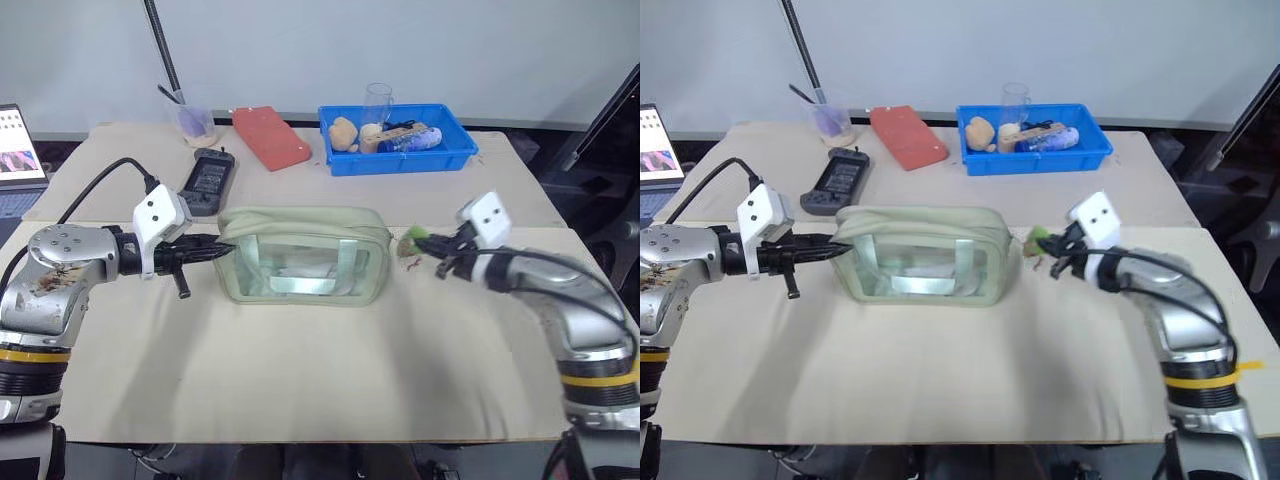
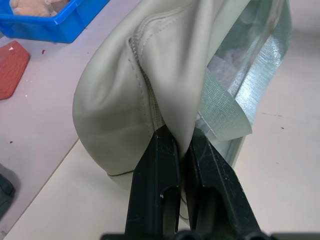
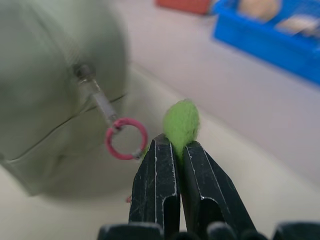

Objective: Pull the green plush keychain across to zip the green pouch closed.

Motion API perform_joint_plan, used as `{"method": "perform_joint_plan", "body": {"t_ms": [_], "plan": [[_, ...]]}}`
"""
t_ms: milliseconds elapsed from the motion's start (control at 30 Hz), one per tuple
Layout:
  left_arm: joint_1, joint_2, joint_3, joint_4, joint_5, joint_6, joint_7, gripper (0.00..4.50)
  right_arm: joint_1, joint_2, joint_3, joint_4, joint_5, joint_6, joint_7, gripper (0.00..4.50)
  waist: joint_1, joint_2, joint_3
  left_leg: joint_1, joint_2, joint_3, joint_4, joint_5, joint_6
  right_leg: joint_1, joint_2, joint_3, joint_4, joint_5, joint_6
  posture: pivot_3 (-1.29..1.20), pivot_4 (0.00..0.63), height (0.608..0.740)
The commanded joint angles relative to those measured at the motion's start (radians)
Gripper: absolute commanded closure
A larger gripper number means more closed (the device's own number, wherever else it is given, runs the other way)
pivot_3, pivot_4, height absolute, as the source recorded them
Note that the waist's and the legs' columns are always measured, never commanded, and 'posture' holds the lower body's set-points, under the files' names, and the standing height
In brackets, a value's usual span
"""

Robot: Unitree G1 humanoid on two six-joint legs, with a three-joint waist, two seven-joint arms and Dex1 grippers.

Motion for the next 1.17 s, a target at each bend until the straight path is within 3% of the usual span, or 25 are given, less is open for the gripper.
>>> {"method": "perform_joint_plan", "body": {"t_ms": [33,233,333,433,667,767,967,1167], "plan": [[-0.007,-0.004,-0.006,0.003,0.019,-0.004,0.002,4.50,0.014,0.055,0.035,-0.016,-0.005,-0.003,-0.032,4.45,0.001,0.000,0.000,0.000,0.000,0.000,0.000,0.000,0.000,0.000,0.000,0.000,0.000,0.000,0.000,0.00,0.150,0.740],[0.010,-0.005,0.006,-0.011,0.017,-0.002,0.004,4.50,0.033,0.050,0.054,0.010,-0.013,-0.029,0.000,4.45,0.003,0.000,0.000,0.000,0.000,0.000,0.000,0.000,0.000,0.001,0.000,0.000,-0.001,0.000,0.000,0.00,0.150,0.740],[0.024,-0.002,0.034,-0.026,-0.021,0.015,-0.014,4.50,-0.035,0.013,-0.008,0.061,0.003,-0.096,0.037,4.45,0.003,0.000,0.000,0.001,0.000,0.000,0.000,0.000,0.000,0.001,0.000,0.000,0.000,0.000,-0.001,0.00,0.150,0.740],[0.015,0.000,0.097,-0.028,-0.093,0.074,-0.020,3.40,-0.102,-0.093,-0.052,0.087,0.051,-0.109,0.166,3.40,0.003,0.002,0.001,0.000,0.000,0.000,0.000,0.000,0.000,0.000,0.000,0.000,0.000,-0.001,-0.001,0.00,0.150,0.740],[-0.003,0.069,0.236,-0.001,-0.195,0.203,-0.021,0.02,-0.229,-0.324,-0.117,0.070,0.176,-0.032,0.418,0.96,0.003,0.002,0.002,-0.001,0.000,-0.001,-0.001,0.000,0.000,-0.001,0.001,0.000,-0.001,-0.001,-0.001,0.00,0.150,0.740],[-0.004,0.100,0.288,0.000,-0.238,0.255,-0.025,0.00,-0.306,-0.356,-0.140,0.046,0.250,0.048,0.430,0.02,-0.001,0.002,0.002,-0.001,0.000,0.000,-0.001,0.000,0.000,-0.001,0.000,0.000,-0.001,-0.001,-0.001,0.00,0.150,0.740],[-0.021,0.145,0.331,0.017,-0.236,0.280,0.004,0.00,-0.404,-0.363,-0.184,-0.047,0.401,0.224,0.394,0.02,0.002,0.002,0.002,-0.001,0.001,0.000,-0.002,-0.001,0.000,-0.002,0.000,-0.001,0.000,-0.004,-0.004,0.00,0.150,0.740],[-0.036,0.139,0.303,0.018,-0.219,0.256,0.006,0.00,-0.357,-0.371,-0.169,-0.081,0.385,0.197,0.377,0.02,0.010,0.002,0.002,-0.002,-0.001,0.001,-0.001,-0.001,0.000,-0.002,-0.003,-0.001,-0.002,-0.004,-0.008,0.00,0.150,0.740]]}}
